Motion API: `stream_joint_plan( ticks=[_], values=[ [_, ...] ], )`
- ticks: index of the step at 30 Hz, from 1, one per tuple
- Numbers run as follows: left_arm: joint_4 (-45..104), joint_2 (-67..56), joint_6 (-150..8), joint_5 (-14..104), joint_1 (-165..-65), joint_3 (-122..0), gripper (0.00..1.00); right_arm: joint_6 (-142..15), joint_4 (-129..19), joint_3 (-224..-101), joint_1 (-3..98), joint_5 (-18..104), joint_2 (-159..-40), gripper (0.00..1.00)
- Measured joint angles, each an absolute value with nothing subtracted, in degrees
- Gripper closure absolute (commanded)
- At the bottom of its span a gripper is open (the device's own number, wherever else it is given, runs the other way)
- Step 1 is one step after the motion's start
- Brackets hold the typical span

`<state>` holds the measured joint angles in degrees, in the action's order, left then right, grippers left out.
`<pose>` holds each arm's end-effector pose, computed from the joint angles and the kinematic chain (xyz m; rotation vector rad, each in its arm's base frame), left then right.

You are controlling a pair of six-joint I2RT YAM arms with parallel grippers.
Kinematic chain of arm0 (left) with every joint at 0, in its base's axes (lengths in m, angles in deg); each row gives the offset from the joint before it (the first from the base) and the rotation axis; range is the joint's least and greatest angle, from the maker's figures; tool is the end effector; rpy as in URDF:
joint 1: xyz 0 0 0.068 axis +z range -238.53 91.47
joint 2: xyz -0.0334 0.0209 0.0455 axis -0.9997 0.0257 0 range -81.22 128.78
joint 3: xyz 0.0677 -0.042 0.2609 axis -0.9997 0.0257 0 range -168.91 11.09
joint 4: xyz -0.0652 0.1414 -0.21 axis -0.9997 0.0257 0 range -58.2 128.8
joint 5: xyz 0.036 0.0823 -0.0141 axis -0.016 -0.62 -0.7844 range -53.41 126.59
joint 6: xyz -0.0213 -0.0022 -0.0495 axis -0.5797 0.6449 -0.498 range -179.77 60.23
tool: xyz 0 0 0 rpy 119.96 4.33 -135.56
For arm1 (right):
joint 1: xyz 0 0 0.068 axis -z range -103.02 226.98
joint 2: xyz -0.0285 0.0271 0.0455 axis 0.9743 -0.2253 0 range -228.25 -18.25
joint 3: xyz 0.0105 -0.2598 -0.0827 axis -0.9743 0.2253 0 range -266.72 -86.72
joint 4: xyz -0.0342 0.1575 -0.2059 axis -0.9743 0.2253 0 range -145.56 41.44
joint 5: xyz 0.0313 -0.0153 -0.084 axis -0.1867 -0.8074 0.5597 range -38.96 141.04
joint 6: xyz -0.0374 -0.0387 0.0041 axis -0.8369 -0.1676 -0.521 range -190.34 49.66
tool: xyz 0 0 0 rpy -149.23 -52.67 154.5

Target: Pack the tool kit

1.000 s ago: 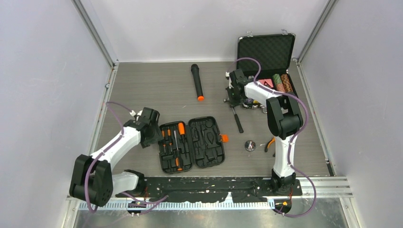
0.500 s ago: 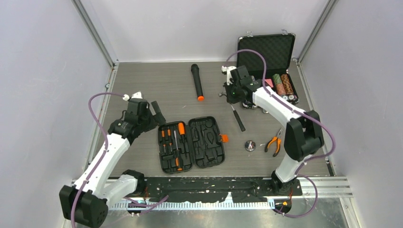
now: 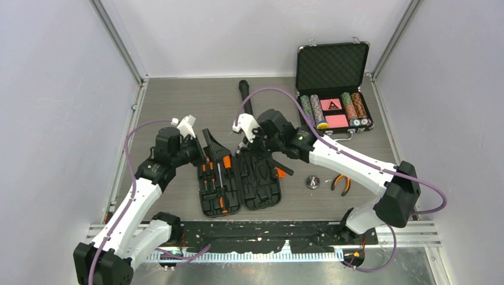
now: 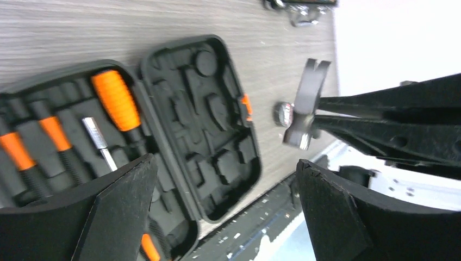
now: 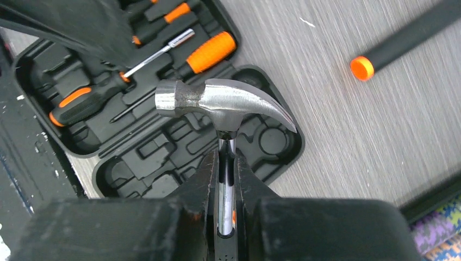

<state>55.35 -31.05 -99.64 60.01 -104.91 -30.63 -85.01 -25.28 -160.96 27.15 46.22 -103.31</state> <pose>0.1808 -0.0677 0.2831 -0.2035 2.2401 -0.9922 0.2117 0.2554 0.3175 -1.2754 1.9380 0.4117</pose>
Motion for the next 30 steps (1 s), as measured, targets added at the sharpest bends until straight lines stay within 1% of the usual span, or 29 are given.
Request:
stream_joint_plan(
  ticks=[5,8,10,13,17,18,19,21,23,25,26,27,28,29,30],
  values=[
    [46.98,-30.31,-104.01,70.22,-104.91,-26.85,0.05,-88.45,-25.06,-160.96,23.22,44.87,-102.13,0.94],
    [43.05,-28.95,-106.11,74.92,-105.26,-26.12,0.11,-89.69,-25.09,-160.92,21.54,44.48,-102.02,0.94],
    [40.97,-28.21,-107.01,76.99,-105.74,-25.99,0.18,-90.24,-24.93,-160.7,20.6,44.28,-101.98,0.94],
    [38.39,-27.47,-107.73,78.89,-106.5,-25.53,0.33,-90.96,-24.65,-160.63,19.7,44.13,-101.98,0.94],
    [36.67,-25.56,-108.28,80.4,-107.18,-24.66,0.47,-91.44,-24.65,-160.63,19.24,43.75,-101.98,0.94],
    [36.51,-25.13,-108.5,80.6,-107.42,-24.55,0.53,-91.51,-24.65,-160.63,19.22,43.62,-101.98,0.94],
    [36.19,-24.58,-108.91,80.73,-107.84,-24.38,0.61,-91.59,-24.65,-160.63,19.18,43.49,-101.98,0.94],
    [35.46,-23.88,-109.52,81.06,-108.84,-24.24,0.82,-91.72,-24.58,-160.63,19.18,43.34,-101.98,0.94],
    [34.02,-23.66,-110.27,81.45,-109.85,-24.22,0.99,-91.88,-24.28,-160.35,19.18,43.12,-101.98,0.92],
    [32.73,-23.58,-110.75,81.39,-110.61,-24.11,1.0,-91.9,-24.23,-159.85,19.18,43.3,-101.98,0.87],
    [32.14,-23.58,-110.92,81.36,-110.72,-23.83,1.0,-91.88,-24.41,-159.67,19.18,43.51,-101.98,0.76],
    [31.4,-23.58,-111.51,81.15,-110.74,-23.41,1.0,-91.75,-24.67,-159.5,19.2,43.71,-101.98,0.7],
    [30.72,-23.6,-112.01,80.88,-110.77,-22.93,1.0,-91.37,-25.06,-159.15,19.18,44.13,-101.85,0.57],
    [29.98,-23.69,-112.74,80.23,-110.87,-22.37,1.0,-90.87,-25.63,-158.73,19.2,44.56,-101.74,0.5],
    [29.69,-23.82,-113.26,79.4,-111.03,-21.8,1.0,-89.93,-26.57,-158.27,19.26,45.13,-101.43,0.4]
  ],
)
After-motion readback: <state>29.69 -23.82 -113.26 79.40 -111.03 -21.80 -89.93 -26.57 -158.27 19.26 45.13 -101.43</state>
